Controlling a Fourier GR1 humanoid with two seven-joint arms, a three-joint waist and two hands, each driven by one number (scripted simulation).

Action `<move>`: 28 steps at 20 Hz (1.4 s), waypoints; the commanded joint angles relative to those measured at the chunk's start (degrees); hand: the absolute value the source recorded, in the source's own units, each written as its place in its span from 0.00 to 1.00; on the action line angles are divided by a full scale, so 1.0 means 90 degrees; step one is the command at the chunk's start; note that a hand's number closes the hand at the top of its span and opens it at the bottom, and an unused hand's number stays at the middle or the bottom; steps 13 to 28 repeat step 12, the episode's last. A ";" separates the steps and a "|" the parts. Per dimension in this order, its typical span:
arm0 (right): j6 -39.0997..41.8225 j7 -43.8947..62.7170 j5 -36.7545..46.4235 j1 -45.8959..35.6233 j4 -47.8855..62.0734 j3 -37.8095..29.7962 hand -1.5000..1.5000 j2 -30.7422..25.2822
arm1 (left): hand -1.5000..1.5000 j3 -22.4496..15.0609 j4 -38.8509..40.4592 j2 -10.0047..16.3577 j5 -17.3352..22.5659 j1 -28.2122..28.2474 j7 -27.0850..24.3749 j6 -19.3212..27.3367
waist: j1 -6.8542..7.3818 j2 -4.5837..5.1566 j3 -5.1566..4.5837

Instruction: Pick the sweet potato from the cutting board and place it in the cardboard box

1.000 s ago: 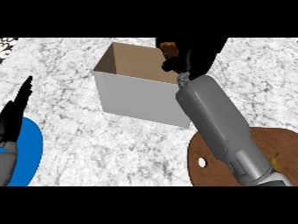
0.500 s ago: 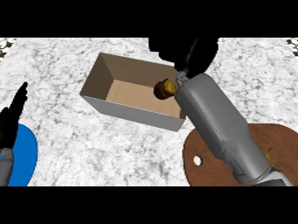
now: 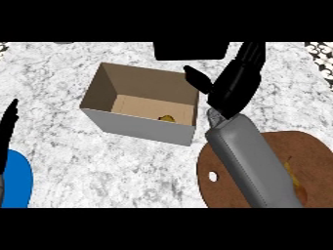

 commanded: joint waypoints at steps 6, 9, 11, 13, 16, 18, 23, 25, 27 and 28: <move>0.0942 0.0904 0.1015 0.3021 -0.3698 0.0937 0.00 0.0025 | 0.50 0.0215 0.0042 0.0035 0.0055 0.0210 -0.0206 0.0070 | -0.0237 -0.0013 -0.0006; 0.1567 0.0834 0.1175 0.3859 -0.4936 0.1371 0.00 0.0025 | 0.50 -0.0075 -0.0320 -0.0280 -0.0178 0.0377 -0.0050 0.0314 | -0.0160 -0.0003 -0.0002; 0.1860 0.0640 0.1175 0.4681 -0.5575 0.1748 0.00 -0.0074 | 0.50 0.0057 -0.0278 -0.0089 -0.0039 0.0229 0.0070 0.0122 | -0.0207 0.0000 -0.0002; 0.2018 0.0701 0.1375 0.4987 -0.5809 0.1962 0.00 0.0024 | 0.50 0.0119 -0.0244 -0.0059 0.0068 0.0369 -0.0071 0.0011 | -0.0166 0.0002 -0.0007; 0.2018 0.0701 0.1375 0.4987 -0.5809 0.1962 0.00 0.0024 | 0.50 0.0119 -0.0244 -0.0059 0.0068 0.0369 -0.0071 0.0011 | -0.0166 0.0002 -0.0007; 0.2018 0.0701 0.1375 0.4987 -0.5809 0.1962 0.00 0.0024 | 0.50 0.0119 -0.0244 -0.0059 0.0068 0.0369 -0.0071 0.0011 | -0.0166 0.0002 -0.0007; 0.2018 0.0701 0.1375 0.4987 -0.5809 0.1962 0.00 0.0024 | 0.50 0.0119 -0.0244 -0.0059 0.0068 0.0369 -0.0071 0.0011 | -0.0166 0.0002 -0.0007; 0.2018 0.0701 0.1375 0.4987 -0.5809 0.1962 0.00 0.0024 | 0.50 0.0119 -0.0244 -0.0059 0.0068 0.0369 -0.0071 0.0011 | -0.0166 0.0002 -0.0007; 0.2018 0.0701 0.1375 0.4987 -0.5809 0.1962 0.00 0.0024 | 0.50 0.0119 -0.0244 -0.0059 0.0068 0.0369 -0.0071 0.0011 | -0.0166 0.0002 -0.0007; 0.2018 0.0701 0.1375 0.4987 -0.5809 0.1962 0.00 0.0024 | 0.50 0.0119 -0.0244 -0.0059 0.0068 0.0369 -0.0071 0.0011 | -0.0166 0.0002 -0.0007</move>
